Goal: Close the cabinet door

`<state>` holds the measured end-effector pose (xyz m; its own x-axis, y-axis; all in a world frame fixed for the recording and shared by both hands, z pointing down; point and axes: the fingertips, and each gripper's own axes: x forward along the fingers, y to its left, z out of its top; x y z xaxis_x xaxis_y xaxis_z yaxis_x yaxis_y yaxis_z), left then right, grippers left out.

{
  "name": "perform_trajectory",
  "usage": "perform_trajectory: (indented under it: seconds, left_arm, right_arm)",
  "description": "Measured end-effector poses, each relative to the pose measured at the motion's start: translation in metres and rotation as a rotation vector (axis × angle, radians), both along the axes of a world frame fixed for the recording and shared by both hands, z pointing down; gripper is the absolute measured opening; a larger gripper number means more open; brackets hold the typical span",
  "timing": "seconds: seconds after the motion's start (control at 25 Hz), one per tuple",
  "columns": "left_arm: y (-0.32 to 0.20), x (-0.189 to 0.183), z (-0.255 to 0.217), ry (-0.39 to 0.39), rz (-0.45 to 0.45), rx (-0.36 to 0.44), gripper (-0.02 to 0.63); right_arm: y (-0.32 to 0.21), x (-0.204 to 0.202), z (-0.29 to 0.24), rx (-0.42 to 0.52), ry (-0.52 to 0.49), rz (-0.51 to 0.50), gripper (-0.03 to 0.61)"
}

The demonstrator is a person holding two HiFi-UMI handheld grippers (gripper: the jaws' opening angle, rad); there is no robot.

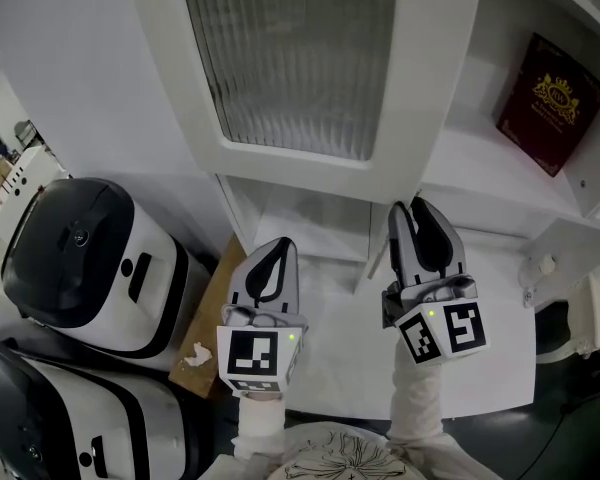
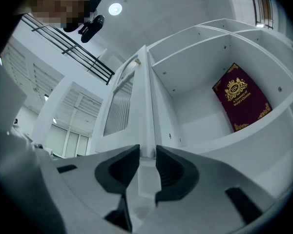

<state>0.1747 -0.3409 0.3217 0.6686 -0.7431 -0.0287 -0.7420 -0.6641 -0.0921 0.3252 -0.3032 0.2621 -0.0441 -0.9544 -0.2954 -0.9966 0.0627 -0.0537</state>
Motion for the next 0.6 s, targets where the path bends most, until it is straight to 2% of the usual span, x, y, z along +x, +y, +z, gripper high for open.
perform_trajectory:
  seconds: [0.6]
  left_arm:
    - [-0.003,-0.006,0.005,0.003,-0.019,-0.007,0.005]
  right_arm:
    - [-0.012,0.007,0.000,0.001,-0.012,0.025,0.095]
